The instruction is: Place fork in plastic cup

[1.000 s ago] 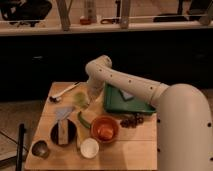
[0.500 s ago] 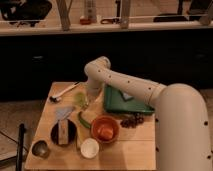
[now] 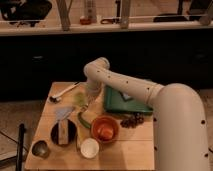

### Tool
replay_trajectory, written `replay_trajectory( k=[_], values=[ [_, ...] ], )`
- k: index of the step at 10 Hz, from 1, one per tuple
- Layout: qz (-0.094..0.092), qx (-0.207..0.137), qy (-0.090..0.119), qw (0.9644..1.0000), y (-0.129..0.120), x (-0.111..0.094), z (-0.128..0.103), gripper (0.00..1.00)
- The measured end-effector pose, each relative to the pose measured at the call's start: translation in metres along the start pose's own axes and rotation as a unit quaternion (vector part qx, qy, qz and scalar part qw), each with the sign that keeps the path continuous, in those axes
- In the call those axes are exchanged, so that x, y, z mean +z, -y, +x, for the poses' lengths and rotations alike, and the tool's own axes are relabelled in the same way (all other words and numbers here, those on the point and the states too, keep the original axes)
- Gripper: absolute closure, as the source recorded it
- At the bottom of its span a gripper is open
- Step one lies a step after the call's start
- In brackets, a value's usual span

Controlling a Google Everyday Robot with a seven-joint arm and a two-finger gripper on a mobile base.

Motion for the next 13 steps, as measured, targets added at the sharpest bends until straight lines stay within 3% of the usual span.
replay_trajectory(
  k=[6, 13],
  values=[
    [-0.02, -0.038, 0.001, 0.9991, 0.024, -0.006, -0.005, 1.0],
    [-0.029, -0.072, 0.008, 0.9969, 0.052, -0.01, -0.013, 1.0]
  ],
)
